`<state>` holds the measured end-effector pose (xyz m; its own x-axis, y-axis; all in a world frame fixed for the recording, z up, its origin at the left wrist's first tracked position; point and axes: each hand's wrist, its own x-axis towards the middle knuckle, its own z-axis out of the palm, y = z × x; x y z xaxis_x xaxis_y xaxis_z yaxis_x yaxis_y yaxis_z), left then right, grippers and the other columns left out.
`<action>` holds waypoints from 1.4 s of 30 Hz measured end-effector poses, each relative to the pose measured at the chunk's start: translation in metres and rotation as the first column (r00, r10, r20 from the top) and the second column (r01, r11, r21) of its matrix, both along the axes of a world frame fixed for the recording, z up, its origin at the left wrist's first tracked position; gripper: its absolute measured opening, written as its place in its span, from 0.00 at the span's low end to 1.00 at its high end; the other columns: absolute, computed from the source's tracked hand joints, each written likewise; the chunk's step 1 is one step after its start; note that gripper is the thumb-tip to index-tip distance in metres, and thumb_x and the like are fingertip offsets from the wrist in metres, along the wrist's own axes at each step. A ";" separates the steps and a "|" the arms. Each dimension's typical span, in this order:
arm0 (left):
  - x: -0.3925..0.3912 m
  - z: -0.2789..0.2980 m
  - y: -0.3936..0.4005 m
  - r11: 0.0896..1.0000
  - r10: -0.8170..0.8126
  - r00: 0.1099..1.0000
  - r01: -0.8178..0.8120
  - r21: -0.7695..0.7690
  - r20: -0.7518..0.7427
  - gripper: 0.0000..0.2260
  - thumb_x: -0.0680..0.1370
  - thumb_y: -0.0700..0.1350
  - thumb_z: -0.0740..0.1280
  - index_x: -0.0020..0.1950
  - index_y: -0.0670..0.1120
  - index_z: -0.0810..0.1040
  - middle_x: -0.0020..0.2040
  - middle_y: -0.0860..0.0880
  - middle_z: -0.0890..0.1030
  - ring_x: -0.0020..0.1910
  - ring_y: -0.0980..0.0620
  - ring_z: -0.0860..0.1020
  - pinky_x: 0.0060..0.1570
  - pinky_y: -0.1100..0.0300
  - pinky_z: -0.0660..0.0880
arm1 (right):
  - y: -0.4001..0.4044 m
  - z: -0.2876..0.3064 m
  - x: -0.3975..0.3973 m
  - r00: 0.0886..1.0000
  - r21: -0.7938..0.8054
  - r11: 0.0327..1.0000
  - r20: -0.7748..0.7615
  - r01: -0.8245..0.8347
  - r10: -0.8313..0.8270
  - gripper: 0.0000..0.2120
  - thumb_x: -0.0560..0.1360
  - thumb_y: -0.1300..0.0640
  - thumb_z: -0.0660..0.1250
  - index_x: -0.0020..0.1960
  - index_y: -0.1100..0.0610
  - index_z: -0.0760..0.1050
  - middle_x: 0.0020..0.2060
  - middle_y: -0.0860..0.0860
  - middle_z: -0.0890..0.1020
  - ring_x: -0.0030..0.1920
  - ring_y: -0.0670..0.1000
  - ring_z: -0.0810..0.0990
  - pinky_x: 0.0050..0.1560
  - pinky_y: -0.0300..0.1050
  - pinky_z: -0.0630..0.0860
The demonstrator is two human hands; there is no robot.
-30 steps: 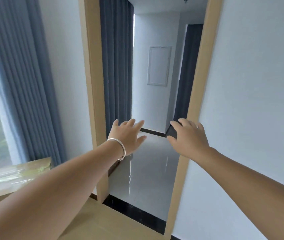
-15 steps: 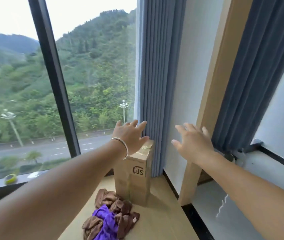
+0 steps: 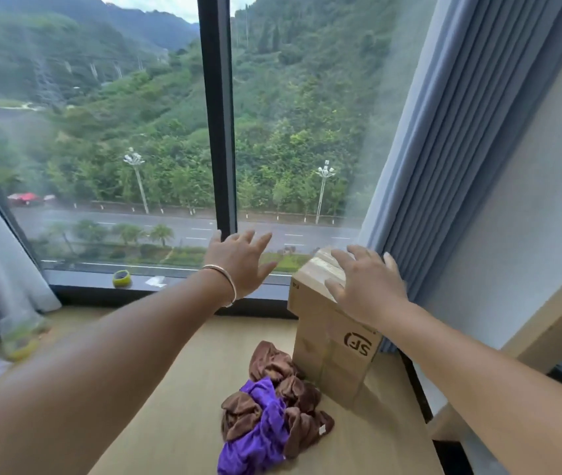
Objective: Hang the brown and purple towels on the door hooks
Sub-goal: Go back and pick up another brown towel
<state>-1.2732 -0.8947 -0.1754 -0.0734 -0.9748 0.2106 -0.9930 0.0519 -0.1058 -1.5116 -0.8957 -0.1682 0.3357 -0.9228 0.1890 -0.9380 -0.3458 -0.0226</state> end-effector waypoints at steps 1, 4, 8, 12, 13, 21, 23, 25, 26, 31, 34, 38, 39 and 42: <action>0.011 -0.011 -0.010 1.000 0.011 1.000 -0.011 0.011 0.005 0.29 0.79 0.65 0.48 0.77 0.56 0.52 0.75 0.49 0.63 0.69 0.46 0.69 0.69 0.42 0.60 | -0.012 -0.010 0.011 1.000 0.013 1.000 -0.004 -0.007 0.007 0.26 0.78 0.40 0.55 0.74 0.45 0.59 0.73 0.50 0.64 0.73 0.53 0.60 0.73 0.61 0.51; 0.040 -0.046 -0.037 0.997 0.026 1.000 -0.026 0.069 -0.002 0.28 0.79 0.64 0.49 0.77 0.56 0.52 0.76 0.48 0.62 0.70 0.46 0.67 0.70 0.41 0.57 | -0.045 -0.043 0.039 1.000 0.074 0.997 -0.014 -0.014 0.015 0.26 0.78 0.40 0.57 0.73 0.45 0.60 0.74 0.50 0.63 0.73 0.53 0.60 0.73 0.61 0.50; 0.070 -0.107 -0.060 0.986 0.047 0.998 -0.039 0.163 -0.043 0.29 0.79 0.64 0.49 0.77 0.55 0.52 0.76 0.47 0.62 0.71 0.46 0.66 0.71 0.41 0.56 | -0.074 -0.093 0.068 0.999 0.154 0.988 -0.031 -0.023 0.028 0.26 0.78 0.40 0.57 0.73 0.45 0.60 0.73 0.50 0.64 0.73 0.54 0.61 0.73 0.60 0.51; 0.088 -0.174 -0.070 0.960 0.099 0.992 -0.073 0.269 -0.082 0.28 0.79 0.64 0.50 0.77 0.55 0.53 0.75 0.48 0.64 0.70 0.46 0.67 0.71 0.41 0.56 | -0.096 -0.154 0.085 0.995 0.253 0.966 -0.076 -0.048 0.070 0.26 0.78 0.41 0.57 0.74 0.46 0.59 0.74 0.51 0.63 0.74 0.53 0.58 0.74 0.61 0.49; 0.090 -0.191 -0.070 0.951 0.106 0.991 -0.078 0.300 -0.078 0.28 0.79 0.64 0.50 0.77 0.55 0.53 0.75 0.48 0.64 0.70 0.46 0.67 0.70 0.42 0.57 | -0.099 -0.171 0.088 0.993 0.278 0.959 -0.083 -0.054 0.080 0.26 0.78 0.41 0.57 0.74 0.47 0.60 0.73 0.51 0.63 0.74 0.52 0.58 0.74 0.61 0.50; 0.101 -0.355 -0.064 0.832 0.217 0.975 -0.160 0.532 -0.045 0.28 0.79 0.64 0.48 0.77 0.55 0.52 0.75 0.48 0.63 0.69 0.45 0.67 0.67 0.46 0.60 | -0.128 -0.341 0.101 0.977 0.457 0.885 -0.130 -0.094 0.171 0.26 0.76 0.40 0.59 0.72 0.46 0.63 0.71 0.48 0.67 0.72 0.49 0.62 0.73 0.59 0.54; 0.096 -0.408 -0.061 0.787 0.251 0.966 -0.166 0.594 -0.063 0.28 0.79 0.63 0.48 0.77 0.55 0.51 0.75 0.48 0.62 0.70 0.47 0.67 0.68 0.45 0.58 | -0.129 -0.398 0.097 0.974 0.519 0.851 -0.142 -0.080 0.178 0.26 0.76 0.39 0.59 0.72 0.46 0.63 0.71 0.48 0.66 0.72 0.49 0.62 0.73 0.58 0.53; 0.084 -0.467 -0.058 0.751 0.263 0.962 -0.155 0.642 -0.076 0.28 0.80 0.63 0.50 0.77 0.55 0.51 0.75 0.49 0.62 0.69 0.48 0.67 0.69 0.44 0.55 | -0.126 -0.459 0.087 0.969 0.565 0.823 -0.165 -0.062 0.186 0.26 0.76 0.40 0.59 0.72 0.45 0.62 0.71 0.47 0.66 0.72 0.48 0.62 0.73 0.58 0.53; 0.076 -0.497 -0.056 0.732 0.268 0.960 -0.145 0.666 -0.086 0.28 0.80 0.62 0.50 0.77 0.55 0.51 0.75 0.49 0.62 0.70 0.48 0.67 0.70 0.44 0.54 | -0.123 -0.490 0.079 0.966 0.581 0.812 -0.175 -0.054 0.190 0.26 0.76 0.40 0.59 0.72 0.45 0.63 0.70 0.47 0.67 0.72 0.48 0.62 0.72 0.58 0.54; 0.019 -0.653 -0.054 0.680 0.201 0.971 -0.042 0.732 -0.131 0.29 0.79 0.62 0.52 0.77 0.54 0.53 0.73 0.49 0.64 0.69 0.46 0.67 0.70 0.43 0.55 | -0.113 -0.643 0.027 0.950 0.648 0.761 -0.251 0.023 0.185 0.24 0.76 0.41 0.60 0.70 0.48 0.65 0.68 0.48 0.68 0.72 0.50 0.60 0.72 0.58 0.54; -0.023 -0.743 -0.059 0.679 0.164 0.971 0.015 0.734 -0.172 0.28 0.79 0.62 0.53 0.76 0.51 0.55 0.70 0.50 0.68 0.67 0.47 0.69 0.68 0.44 0.60 | -0.116 -0.731 -0.004 0.952 0.645 0.761 -0.273 0.073 0.140 0.24 0.77 0.42 0.60 0.70 0.49 0.65 0.68 0.48 0.68 0.73 0.51 0.59 0.73 0.58 0.54; -0.077 -0.850 -0.070 0.701 0.116 0.962 0.098 0.707 -0.249 0.26 0.80 0.60 0.54 0.74 0.50 0.59 0.65 0.50 0.72 0.63 0.47 0.72 0.58 0.50 0.68 | -0.119 -0.840 -0.043 0.954 0.650 0.745 -0.293 0.153 0.059 0.24 0.77 0.42 0.60 0.70 0.49 0.64 0.69 0.49 0.68 0.73 0.51 0.58 0.73 0.59 0.53; -0.089 -0.873 -0.073 0.706 0.071 0.965 0.130 0.696 -0.252 0.25 0.80 0.60 0.54 0.74 0.51 0.59 0.64 0.49 0.72 0.62 0.46 0.72 0.56 0.51 0.69 | -0.120 -0.864 -0.052 0.954 0.648 0.741 -0.297 0.174 0.036 0.24 0.77 0.42 0.60 0.70 0.49 0.64 0.69 0.50 0.68 0.73 0.52 0.58 0.73 0.59 0.53; -0.120 -0.935 -0.085 0.680 -0.059 0.971 0.209 0.703 -0.231 0.24 0.80 0.60 0.54 0.75 0.56 0.58 0.71 0.43 0.62 0.67 0.45 0.67 0.56 0.50 0.68 | -0.121 -0.926 -0.073 0.957 0.639 0.738 -0.289 0.218 -0.033 0.24 0.77 0.43 0.61 0.70 0.49 0.65 0.69 0.51 0.68 0.74 0.52 0.57 0.73 0.59 0.53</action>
